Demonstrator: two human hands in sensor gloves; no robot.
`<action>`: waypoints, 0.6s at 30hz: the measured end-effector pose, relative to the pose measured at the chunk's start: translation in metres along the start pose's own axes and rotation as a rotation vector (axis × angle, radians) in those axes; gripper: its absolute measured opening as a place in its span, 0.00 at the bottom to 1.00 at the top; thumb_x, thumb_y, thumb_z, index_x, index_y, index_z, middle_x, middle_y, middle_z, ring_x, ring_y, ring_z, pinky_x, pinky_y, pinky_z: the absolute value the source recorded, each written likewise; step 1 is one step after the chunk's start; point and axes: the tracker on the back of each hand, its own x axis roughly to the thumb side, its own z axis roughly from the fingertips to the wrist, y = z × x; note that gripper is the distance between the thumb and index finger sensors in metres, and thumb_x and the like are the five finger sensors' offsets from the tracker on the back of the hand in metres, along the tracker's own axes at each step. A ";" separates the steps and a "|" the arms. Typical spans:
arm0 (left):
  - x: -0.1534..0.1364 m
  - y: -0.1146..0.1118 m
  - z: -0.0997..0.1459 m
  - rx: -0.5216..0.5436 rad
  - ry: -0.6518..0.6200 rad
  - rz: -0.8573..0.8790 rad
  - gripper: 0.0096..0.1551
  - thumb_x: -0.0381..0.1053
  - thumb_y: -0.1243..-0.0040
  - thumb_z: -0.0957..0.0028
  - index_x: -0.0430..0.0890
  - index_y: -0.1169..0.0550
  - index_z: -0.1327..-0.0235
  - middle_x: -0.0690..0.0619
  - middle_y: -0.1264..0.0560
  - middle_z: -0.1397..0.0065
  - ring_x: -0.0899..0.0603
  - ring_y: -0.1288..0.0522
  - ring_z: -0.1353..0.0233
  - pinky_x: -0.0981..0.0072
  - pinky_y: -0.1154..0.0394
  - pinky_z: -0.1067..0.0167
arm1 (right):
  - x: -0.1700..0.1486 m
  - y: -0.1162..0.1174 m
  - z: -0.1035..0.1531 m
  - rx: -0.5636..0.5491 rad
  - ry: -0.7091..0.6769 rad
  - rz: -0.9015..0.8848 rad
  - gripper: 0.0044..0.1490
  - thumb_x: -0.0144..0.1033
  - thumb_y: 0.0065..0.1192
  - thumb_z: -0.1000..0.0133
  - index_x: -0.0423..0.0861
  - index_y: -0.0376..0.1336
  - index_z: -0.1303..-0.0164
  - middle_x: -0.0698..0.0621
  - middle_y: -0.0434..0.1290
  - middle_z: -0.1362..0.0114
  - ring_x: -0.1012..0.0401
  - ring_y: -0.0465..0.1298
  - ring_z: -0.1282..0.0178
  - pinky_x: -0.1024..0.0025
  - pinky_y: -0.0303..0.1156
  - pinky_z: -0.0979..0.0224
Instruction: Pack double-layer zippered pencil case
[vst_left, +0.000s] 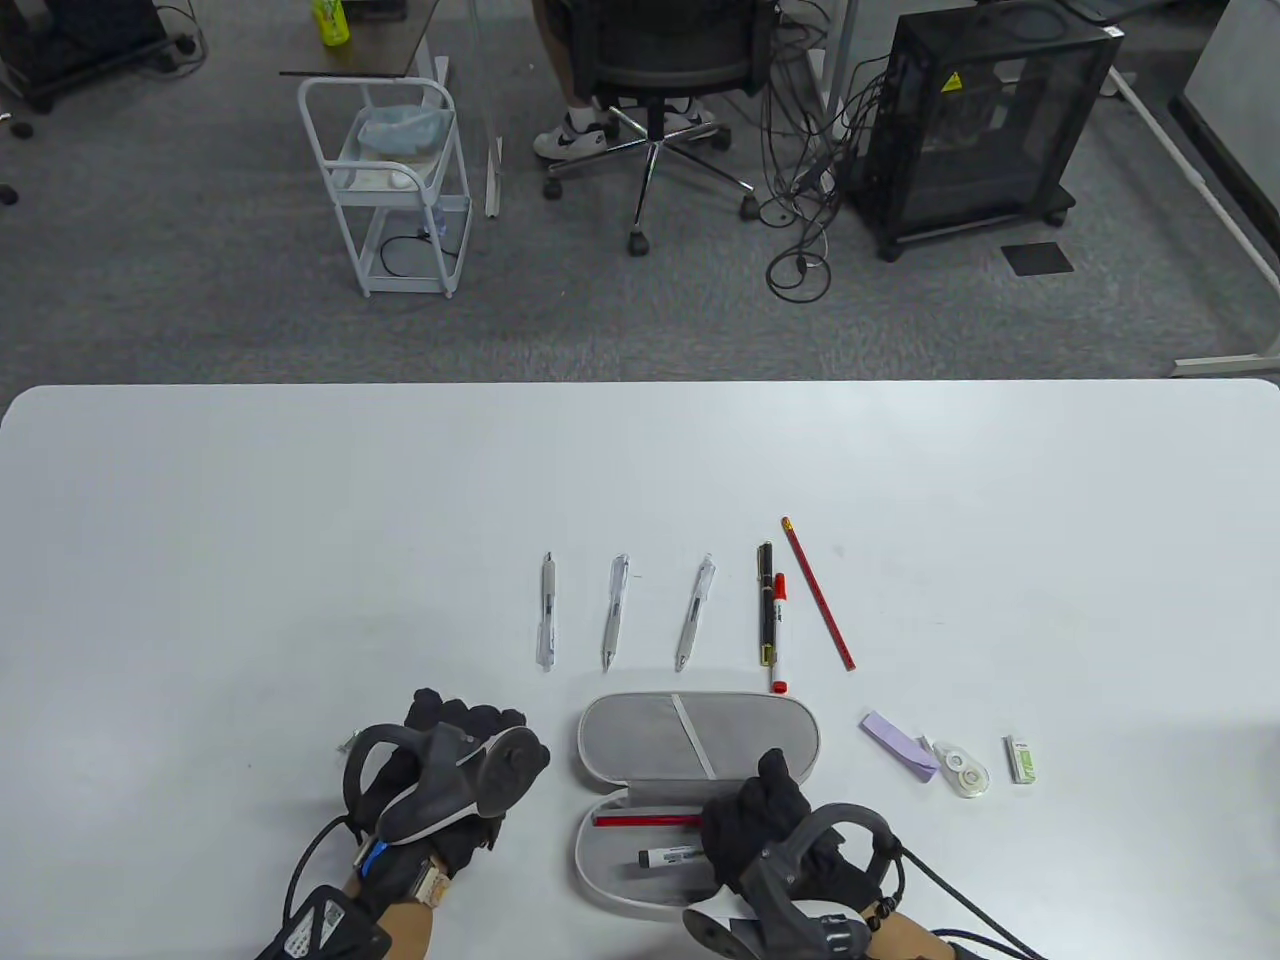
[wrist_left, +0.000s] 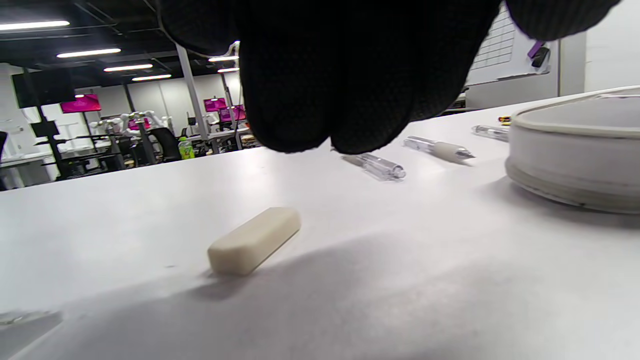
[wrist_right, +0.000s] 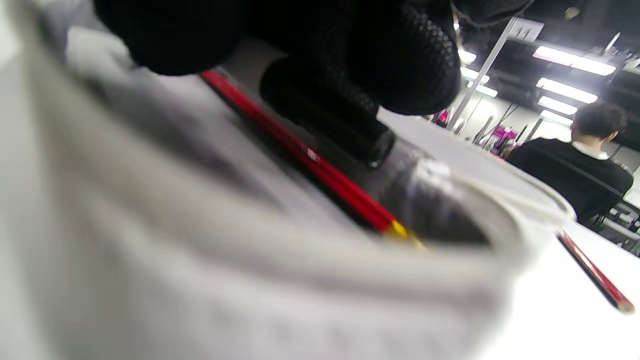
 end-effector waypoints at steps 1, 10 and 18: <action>-0.001 -0.001 -0.001 -0.003 0.007 0.002 0.32 0.69 0.51 0.52 0.53 0.18 0.47 0.54 0.15 0.44 0.42 0.16 0.43 0.43 0.31 0.32 | -0.002 0.000 0.000 -0.011 -0.001 -0.012 0.36 0.51 0.67 0.56 0.47 0.70 0.40 0.52 0.81 0.45 0.51 0.78 0.40 0.47 0.60 0.26; -0.008 -0.010 -0.016 -0.034 0.101 -0.006 0.32 0.69 0.51 0.51 0.53 0.18 0.47 0.54 0.15 0.43 0.42 0.15 0.43 0.43 0.31 0.32 | -0.014 -0.001 -0.002 0.017 0.019 -0.096 0.37 0.53 0.65 0.55 0.47 0.69 0.37 0.52 0.81 0.41 0.50 0.78 0.38 0.46 0.60 0.26; 0.012 0.003 -0.078 -0.079 0.215 -0.148 0.34 0.71 0.52 0.52 0.52 0.18 0.46 0.53 0.15 0.42 0.41 0.16 0.42 0.42 0.32 0.31 | -0.020 -0.009 -0.001 -0.018 0.041 -0.128 0.37 0.55 0.62 0.54 0.47 0.69 0.37 0.52 0.81 0.41 0.50 0.78 0.39 0.47 0.60 0.26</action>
